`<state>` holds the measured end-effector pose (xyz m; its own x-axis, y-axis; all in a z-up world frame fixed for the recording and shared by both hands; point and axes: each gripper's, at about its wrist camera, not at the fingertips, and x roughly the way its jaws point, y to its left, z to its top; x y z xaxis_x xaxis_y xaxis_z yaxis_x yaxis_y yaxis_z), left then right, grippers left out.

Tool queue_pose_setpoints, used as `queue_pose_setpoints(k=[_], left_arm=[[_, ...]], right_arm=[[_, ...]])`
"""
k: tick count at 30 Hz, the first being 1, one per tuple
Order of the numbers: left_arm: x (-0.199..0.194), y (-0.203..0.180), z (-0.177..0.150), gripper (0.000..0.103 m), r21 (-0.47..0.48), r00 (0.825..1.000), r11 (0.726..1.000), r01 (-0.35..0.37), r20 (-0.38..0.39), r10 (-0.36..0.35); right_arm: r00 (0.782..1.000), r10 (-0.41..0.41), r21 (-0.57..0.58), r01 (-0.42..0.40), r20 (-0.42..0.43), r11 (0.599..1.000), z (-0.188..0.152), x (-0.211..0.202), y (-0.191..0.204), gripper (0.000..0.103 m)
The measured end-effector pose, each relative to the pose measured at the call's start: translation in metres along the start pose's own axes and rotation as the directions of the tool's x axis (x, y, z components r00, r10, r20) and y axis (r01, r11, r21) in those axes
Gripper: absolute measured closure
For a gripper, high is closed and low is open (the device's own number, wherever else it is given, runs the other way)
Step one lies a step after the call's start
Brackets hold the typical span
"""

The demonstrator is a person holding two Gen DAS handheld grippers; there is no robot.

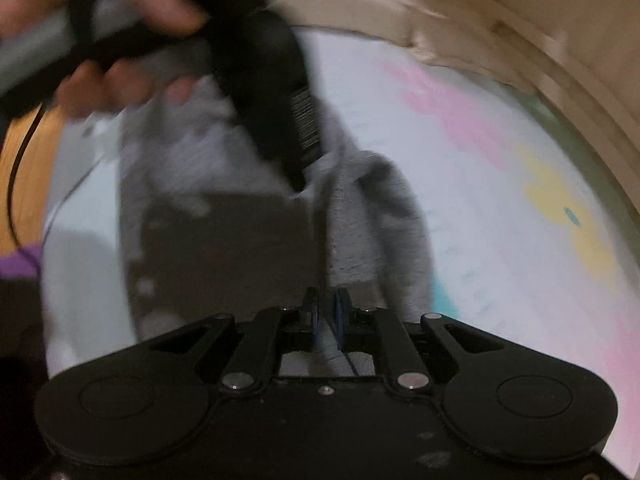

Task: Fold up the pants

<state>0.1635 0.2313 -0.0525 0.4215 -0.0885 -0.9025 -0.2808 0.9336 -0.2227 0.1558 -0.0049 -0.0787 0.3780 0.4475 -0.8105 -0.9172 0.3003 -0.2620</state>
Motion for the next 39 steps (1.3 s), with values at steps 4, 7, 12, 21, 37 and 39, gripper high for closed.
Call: queue_pose_setpoints(k=[4, 7, 12, 21, 37, 39], left_arm=[[0.001, 0.005, 0.001, 0.054, 0.009, 1.000, 1.000, -0.003, 0.014, 0.003], [0.003, 0.009, 0.000, 0.055, 0.006, 1.000, 1.000, -0.017, 0.009, 0.017], [-0.004, 0.012, -0.008, 0.055, -0.017, 0.999, 0.999, -0.032, 0.025, 0.033], [-0.009, -0.008, -0.029, 0.054, 0.096, 0.992, 0.990, -0.107, 0.072, 0.101], [-0.025, 0.018, -0.030, 0.054, -0.005, 0.998, 0.999, -0.043, 0.049, 0.044], [-0.026, 0.017, -0.031, 0.054, 0.003, 0.998, 0.999, -0.044, 0.052, 0.044]], right_arm=[[0.999, 0.034, -0.006, -0.034, -0.023, 0.999, -0.003, 0.001, 0.006, 0.093], [0.999, 0.038, 0.028, -0.038, -0.006, 0.999, 0.002, -0.004, 0.002, 0.093], [0.997, -0.032, 0.316, 0.007, 0.073, 0.949, 0.015, -0.019, -0.058, 0.083], [0.996, -0.014, 0.677, -0.046, 0.083, 0.734, 0.042, 0.029, -0.150, 0.074], [0.950, 0.312, 0.616, -0.259, 0.022, 0.744, 0.034, 0.055, -0.079, 0.073], [0.972, 0.223, 0.632, -0.216, 0.069, 0.745, 0.042, 0.050, -0.087, 0.073]])
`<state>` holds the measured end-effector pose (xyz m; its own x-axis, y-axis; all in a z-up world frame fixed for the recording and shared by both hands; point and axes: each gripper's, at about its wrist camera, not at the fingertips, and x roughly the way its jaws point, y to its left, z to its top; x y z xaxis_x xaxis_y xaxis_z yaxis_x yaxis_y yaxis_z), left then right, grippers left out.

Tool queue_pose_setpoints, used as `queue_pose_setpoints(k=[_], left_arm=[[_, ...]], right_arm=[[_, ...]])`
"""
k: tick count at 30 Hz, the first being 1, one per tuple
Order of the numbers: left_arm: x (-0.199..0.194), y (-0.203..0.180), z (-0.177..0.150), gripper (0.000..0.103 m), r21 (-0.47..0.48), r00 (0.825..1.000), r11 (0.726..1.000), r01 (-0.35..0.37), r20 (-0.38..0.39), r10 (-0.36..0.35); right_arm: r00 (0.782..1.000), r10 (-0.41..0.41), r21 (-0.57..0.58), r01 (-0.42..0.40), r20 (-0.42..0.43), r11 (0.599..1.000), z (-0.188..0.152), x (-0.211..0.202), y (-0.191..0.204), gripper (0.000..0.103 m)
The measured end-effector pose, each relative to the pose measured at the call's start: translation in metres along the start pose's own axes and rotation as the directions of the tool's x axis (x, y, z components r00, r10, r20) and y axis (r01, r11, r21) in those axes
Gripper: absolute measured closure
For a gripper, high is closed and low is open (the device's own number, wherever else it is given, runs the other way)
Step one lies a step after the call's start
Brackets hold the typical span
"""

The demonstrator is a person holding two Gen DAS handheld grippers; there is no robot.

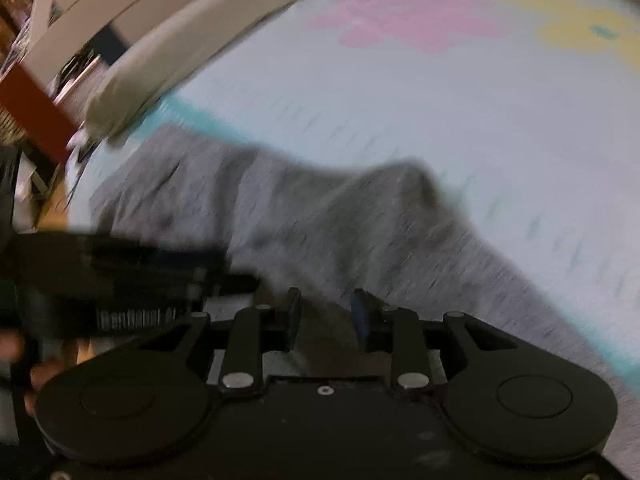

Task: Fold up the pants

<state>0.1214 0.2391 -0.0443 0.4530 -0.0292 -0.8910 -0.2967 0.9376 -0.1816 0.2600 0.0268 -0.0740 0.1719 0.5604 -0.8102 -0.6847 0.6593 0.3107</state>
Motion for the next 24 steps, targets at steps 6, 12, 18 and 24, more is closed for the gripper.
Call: queue_pose_setpoints(k=[6, 12, 18, 24], left_arm=[[-0.001, 0.002, -0.004, 0.054, -0.016, 1.000, 1.000, 0.006, -0.001, -0.006], [-0.003, 0.005, -0.007, 0.054, -0.038, 1.000, 0.999, 0.016, -0.009, -0.016], [-0.006, 0.008, -0.012, 0.054, -0.040, 1.000, 0.999, 0.011, -0.011, -0.012], [-0.007, 0.005, -0.014, 0.054, -0.028, 1.000, 1.000, 0.013, -0.006, -0.013]], right_arm=[[0.988, -0.092, 0.124, 0.077, 0.120, 0.989, 0.031, -0.010, -0.019, 0.071], [0.998, 0.030, 0.172, -0.019, -0.059, 0.985, 0.022, 0.026, -0.022, 0.067], [0.996, 0.059, 0.147, -0.048, -0.071, 0.988, 0.015, 0.028, -0.015, 0.067], [0.994, 0.106, 0.361, -0.090, -0.025, 0.928, 0.033, 0.046, -0.036, 0.067]])
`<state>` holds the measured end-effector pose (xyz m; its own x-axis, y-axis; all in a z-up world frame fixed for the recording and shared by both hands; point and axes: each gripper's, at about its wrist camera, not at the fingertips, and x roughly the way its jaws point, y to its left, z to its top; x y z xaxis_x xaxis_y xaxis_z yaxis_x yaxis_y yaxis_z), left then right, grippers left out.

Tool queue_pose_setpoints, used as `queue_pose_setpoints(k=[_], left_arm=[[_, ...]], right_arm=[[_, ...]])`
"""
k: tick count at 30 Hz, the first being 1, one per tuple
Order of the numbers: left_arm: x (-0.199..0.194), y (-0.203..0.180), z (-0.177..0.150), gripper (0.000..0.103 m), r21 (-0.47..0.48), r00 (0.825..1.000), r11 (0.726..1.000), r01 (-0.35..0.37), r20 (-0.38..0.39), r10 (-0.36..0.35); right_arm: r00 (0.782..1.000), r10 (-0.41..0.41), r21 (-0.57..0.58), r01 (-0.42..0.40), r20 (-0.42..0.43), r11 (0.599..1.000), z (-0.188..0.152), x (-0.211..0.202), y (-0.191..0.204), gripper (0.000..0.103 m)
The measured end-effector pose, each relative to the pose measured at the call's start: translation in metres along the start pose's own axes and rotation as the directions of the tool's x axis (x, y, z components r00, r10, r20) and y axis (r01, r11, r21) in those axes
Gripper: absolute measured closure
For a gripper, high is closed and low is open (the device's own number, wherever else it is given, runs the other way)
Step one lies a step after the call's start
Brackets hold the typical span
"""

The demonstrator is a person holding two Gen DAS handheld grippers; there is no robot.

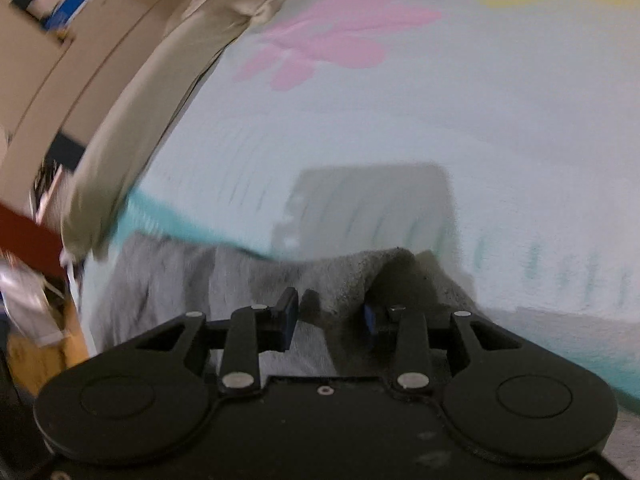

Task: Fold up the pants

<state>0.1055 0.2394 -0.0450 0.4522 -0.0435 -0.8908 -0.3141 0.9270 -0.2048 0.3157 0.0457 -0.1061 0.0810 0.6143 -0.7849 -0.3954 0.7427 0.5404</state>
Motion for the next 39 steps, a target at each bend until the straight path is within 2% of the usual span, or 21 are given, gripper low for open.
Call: queue_pose_setpoints(k=[1, 2, 3, 4, 6, 8, 11, 13, 15, 16, 18, 20, 24, 25, 26, 28, 29, 31, 32, 35, 39], left_arm=[[0.000, 0.000, 0.000, 0.054, -0.002, 1.000, 1.000, 0.001, 0.000, -0.001], [-0.001, 0.000, 0.000, 0.054, -0.005, 1.000, 1.000, 0.001, 0.000, -0.001], [-0.001, 0.000, -0.001, 0.054, -0.007, 1.000, 1.000, 0.001, 0.002, -0.001], [-0.002, -0.001, -0.002, 0.054, -0.007, 1.000, 1.000, 0.001, 0.005, -0.001], [-0.002, -0.003, -0.004, 0.054, 0.003, 1.000, 1.000, -0.007, 0.010, 0.007], [-0.002, -0.007, -0.006, 0.054, 0.024, 1.000, 0.999, -0.022, 0.013, 0.021], [-0.004, -0.011, -0.008, 0.054, 0.039, 1.000, 0.999, -0.030, 0.010, 0.030], [-0.005, -0.011, -0.008, 0.054, 0.036, 1.000, 0.999, -0.025, 0.005, 0.024], [-0.006, -0.011, -0.007, 0.054, 0.027, 1.000, 0.999, -0.018, 0.003, 0.018], [-0.006, -0.011, -0.006, 0.054, 0.024, 1.000, 1.000, -0.018, 0.002, 0.018], [-0.007, -0.010, -0.006, 0.054, 0.027, 1.000, 0.999, -0.021, 0.002, 0.021], [-0.009, -0.013, -0.007, 0.055, 0.038, 1.000, 0.999, -0.030, 0.007, 0.030], [-0.012, -0.022, -0.008, 0.055, 0.054, 0.999, 0.998, -0.043, 0.018, 0.042], [-0.012, -0.026, -0.008, 0.055, 0.058, 0.999, 0.997, -0.043, 0.018, 0.042], [-0.011, -0.029, -0.007, 0.055, 0.062, 0.999, 0.997, -0.042, 0.016, 0.041], [-0.011, -0.035, -0.005, 0.055, 0.071, 0.999, 0.997, -0.042, 0.013, 0.041], [-0.010, -0.037, -0.004, 0.055, 0.074, 0.999, 0.996, -0.043, 0.016, 0.042], [-0.011, -0.042, -0.003, 0.055, 0.087, 0.999, 0.995, -0.046, 0.025, 0.044], [-0.012, -0.046, -0.003, 0.055, 0.098, 0.999, 0.994, -0.046, 0.032, 0.043], [-0.013, -0.061, -0.007, 0.055, 0.154, 0.998, 0.987, -0.051, 0.045, 0.044], [-0.011, -0.079, -0.022, 0.055, 0.216, 0.999, 0.976, -0.038, 0.006, 0.038]], right_arm=[[1.000, 0.019, 0.024, -0.019, 0.005, 1.000, 0.000, 0.000, 0.000, 0.067], [0.999, 0.028, 0.020, -0.028, 0.025, 0.999, 0.001, -0.004, 0.002, 0.076], [0.998, -0.017, -0.022, 0.018, 0.065, 1.000, 0.003, -0.009, 0.012, 0.096], [0.994, -0.060, -0.065, 0.066, 0.096, 0.996, 0.008, -0.013, 0.021, 0.096], [0.993, -0.083, -0.068, 0.088, 0.082, 0.994, 0.011, -0.011, 0.022, 0.097], [0.989, -0.139, -0.074, 0.143, 0.060, 0.987, 0.009, -0.005, 0.017, 0.097], [0.980, -0.176, -0.140, 0.187, 0.090, 0.972, 0.010, -0.005, 0.025, 0.096], [0.974, -0.170, -0.110, 0.187, 0.147, 0.976, 0.014, -0.025, 0.026, 0.096], [0.947, -0.187, -0.124, 0.225, 0.261, 0.966, 0.011, -0.051, 0.028, 0.084], [0.935, -0.206, -0.142, 0.254, 0.289, 0.957, 0.007, -0.060, 0.029, 0.084], [0.941, -0.195, -0.180, 0.251, 0.277, 0.951, -0.002, -0.078, 0.030, 0.084], [0.961, -0.171, -0.197, 0.215, 0.217, 0.956, -0.017, -0.085, 0.025, 0.084], [0.972, -0.208, -0.260, 0.229, 0.107, 0.938, -0.042, -0.079, 0.015, 0.087], [0.968, -0.236, -0.260, 0.251, 0.089, 0.932, -0.044, -0.074, 0.011, 0.087], [0.953, -0.292, -0.244, 0.303, 0.083, 0.921, -0.046, -0.066, 0.007, 0.088], [0.914, -0.400, -0.176, 0.407, 0.076, 0.896, -0.042, -0.060, -0.010, 0.096], [0.907, -0.410, -0.139, 0.420, 0.093, 0.897, -0.040, -0.062, -0.018, 0.103], [0.880, -0.458, -0.115, 0.472, 0.126, 0.874, -0.036, -0.072, -0.022, 0.100], [0.874, -0.466, -0.122, 0.482, 0.139, 0.867, -0.037, -0.078, -0.021, 0.092], [0.894, -0.420, -0.136, 0.440, 0.155, 0.888, -0.049, -0.102, -0.016, 0.092], [0.902, -0.417, -0.116, 0.429, 0.114, 0.896, -0.079, -0.128, -0.026, 0.092]])
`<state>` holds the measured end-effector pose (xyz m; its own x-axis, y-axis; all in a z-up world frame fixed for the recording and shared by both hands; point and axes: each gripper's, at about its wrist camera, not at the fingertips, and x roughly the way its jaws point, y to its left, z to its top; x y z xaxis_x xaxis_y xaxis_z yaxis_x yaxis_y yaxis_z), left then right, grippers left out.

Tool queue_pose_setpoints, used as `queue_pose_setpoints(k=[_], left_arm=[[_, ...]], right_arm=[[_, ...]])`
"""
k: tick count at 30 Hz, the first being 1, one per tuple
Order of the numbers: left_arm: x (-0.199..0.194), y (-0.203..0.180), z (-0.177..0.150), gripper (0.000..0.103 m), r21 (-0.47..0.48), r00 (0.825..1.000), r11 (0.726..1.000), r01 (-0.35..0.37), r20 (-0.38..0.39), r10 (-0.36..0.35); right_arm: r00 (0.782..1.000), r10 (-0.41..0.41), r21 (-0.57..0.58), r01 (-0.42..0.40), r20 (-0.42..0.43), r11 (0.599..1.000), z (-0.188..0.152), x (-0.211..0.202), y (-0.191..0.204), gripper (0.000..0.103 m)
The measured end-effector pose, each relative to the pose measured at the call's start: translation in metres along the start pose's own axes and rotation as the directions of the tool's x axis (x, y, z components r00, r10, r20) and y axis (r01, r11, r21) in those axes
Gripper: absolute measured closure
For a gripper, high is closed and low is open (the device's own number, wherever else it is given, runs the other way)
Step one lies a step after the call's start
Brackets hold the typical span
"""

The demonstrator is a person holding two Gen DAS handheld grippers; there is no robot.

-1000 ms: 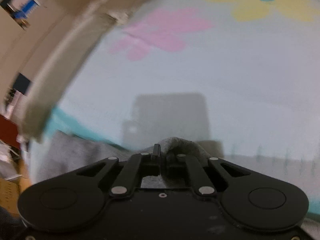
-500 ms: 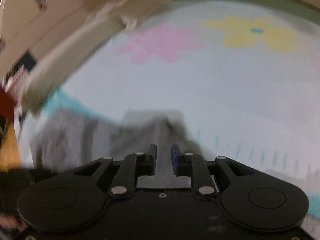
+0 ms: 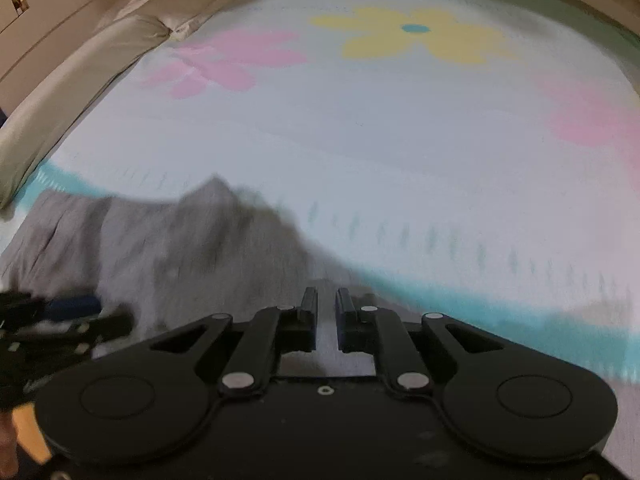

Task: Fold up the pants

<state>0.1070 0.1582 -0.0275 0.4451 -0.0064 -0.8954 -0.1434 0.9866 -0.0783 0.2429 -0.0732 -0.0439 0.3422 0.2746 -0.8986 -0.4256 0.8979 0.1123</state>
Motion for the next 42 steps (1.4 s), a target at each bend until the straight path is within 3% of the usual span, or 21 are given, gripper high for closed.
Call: queue_pose_setpoints(k=[4, 6, 7, 15, 21, 23, 26, 28, 31, 35, 38, 42], left_arm=[[0.008, -0.017, -0.019, 0.054, 0.009, 0.995, 1.000, 0.023, -0.098, -0.022], [0.002, -0.027, -0.029, 0.053, 0.052, 0.998, 0.999, -0.009, -0.061, 0.012], [0.001, -0.034, -0.033, 0.051, 0.077, 0.997, 0.997, -0.018, -0.070, 0.023], [-0.004, -0.068, -0.043, 0.049, 0.156, 0.995, 0.985, -0.072, -0.058, 0.082], [-0.010, -0.096, -0.033, 0.049, 0.176, 0.998, 0.983, 0.043, -0.057, -0.033], [-0.014, -0.109, -0.030, 0.049, 0.225, 0.999, 0.973, 0.051, -0.027, -0.046], [-0.013, -0.131, -0.024, 0.049, 0.283, 0.998, 0.957, 0.057, 0.014, -0.064], [-0.012, -0.144, -0.023, 0.049, 0.292, 0.997, 0.954, 0.067, 0.006, -0.072], [-0.004, -0.158, -0.019, 0.049, 0.299, 0.995, 0.949, 0.097, -0.036, -0.091], [0.004, -0.171, -0.023, 0.049, 0.304, 0.994, 0.947, 0.108, -0.065, -0.093], [0.012, -0.177, -0.028, 0.049, 0.314, 0.991, 0.943, 0.114, -0.098, -0.087], [0.016, -0.178, -0.031, 0.049, 0.313, 0.994, 0.945, 0.100, -0.073, -0.081]], right_arm=[[0.994, -0.046, 0.020, 0.048, -0.095, 0.999, -0.045, -0.001, -0.018, 0.092], [0.989, -0.062, 0.016, 0.065, -0.135, 0.998, -0.072, -0.006, -0.029, 0.092], [0.993, -0.053, 0.006, 0.054, -0.107, 0.999, -0.085, -0.014, -0.033, 0.092], [0.981, -0.071, -0.022, 0.068, -0.180, 0.997, -0.126, -0.047, -0.049, 0.090], [0.962, -0.022, 0.053, 0.037, -0.271, 0.998, -0.138, -0.066, -0.072, 0.092], [0.969, -0.046, 0.066, 0.064, -0.241, 0.996, -0.137, -0.078, -0.080, 0.091], [0.986, -0.106, 0.153, 0.125, -0.125, 0.980, -0.130, -0.106, -0.114, 0.088], [0.984, -0.167, 0.246, 0.178, -0.066, 0.953, -0.130, -0.124, -0.145, 0.083], [0.954, -0.301, 0.407, 0.279, -0.011, 0.870, -0.143, -0.152, -0.201, 0.076], [0.906, -0.419, 0.573, 0.372, -0.056, 0.730, -0.175, -0.178, -0.266, 0.073], [0.890, -0.446, 0.668, 0.387, -0.092, 0.636, -0.206, -0.196, -0.303, 0.073], [0.899, -0.420, 0.746, 0.363, -0.123, 0.559, -0.235, -0.200, -0.327, 0.072]])
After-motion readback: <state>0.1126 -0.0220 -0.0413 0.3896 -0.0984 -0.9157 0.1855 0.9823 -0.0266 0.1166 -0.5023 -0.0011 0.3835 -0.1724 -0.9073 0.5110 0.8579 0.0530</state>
